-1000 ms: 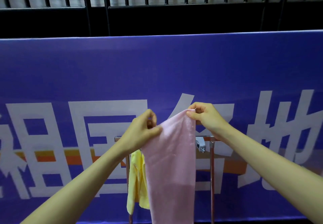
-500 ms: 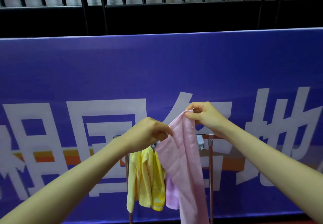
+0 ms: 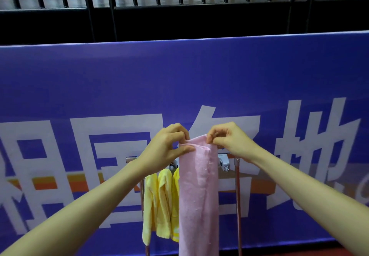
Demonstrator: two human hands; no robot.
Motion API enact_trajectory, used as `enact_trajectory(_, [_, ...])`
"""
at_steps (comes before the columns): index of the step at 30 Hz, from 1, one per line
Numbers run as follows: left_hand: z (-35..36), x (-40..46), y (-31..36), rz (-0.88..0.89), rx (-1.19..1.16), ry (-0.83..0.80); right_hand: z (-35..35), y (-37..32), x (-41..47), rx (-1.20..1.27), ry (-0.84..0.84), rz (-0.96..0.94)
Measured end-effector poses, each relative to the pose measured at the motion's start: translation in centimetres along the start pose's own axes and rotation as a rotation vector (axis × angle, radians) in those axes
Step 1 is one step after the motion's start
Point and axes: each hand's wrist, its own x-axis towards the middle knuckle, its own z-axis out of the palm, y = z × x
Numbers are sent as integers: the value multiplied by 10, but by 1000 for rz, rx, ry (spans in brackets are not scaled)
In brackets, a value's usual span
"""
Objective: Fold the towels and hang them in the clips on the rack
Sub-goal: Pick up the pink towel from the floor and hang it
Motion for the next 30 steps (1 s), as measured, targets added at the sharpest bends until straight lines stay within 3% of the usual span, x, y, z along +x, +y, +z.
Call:
enact_trajectory(7, [-2, 0, 0, -52, 141, 38, 6, 4, 2, 64, -137, 55])
enact_trajectory(12, [-4, -6, -3, -61, 113, -33, 16, 9, 2, -147, -138, 22])
enact_trajectory(14, [-5, -8, -4, -44, 120, -73, 18, 10, 4, -123, -129, 26])
enact_trajectory(19, [-9, -17, -13, 143, 424, -164, 17, 11, 4, -140, -181, 46])
enact_trajectory(23, [-15, -18, -21, 236, 566, -367, 16, 9, 3, -175, -193, 35])
enact_trajectory(27, [-15, -13, -11, -23, 394, -484, 19, 9, 3, -203, -208, 20])
enact_trajectory(30, [-11, -11, -8, -214, 190, -409, 17, 12, 5, -174, -193, 28])
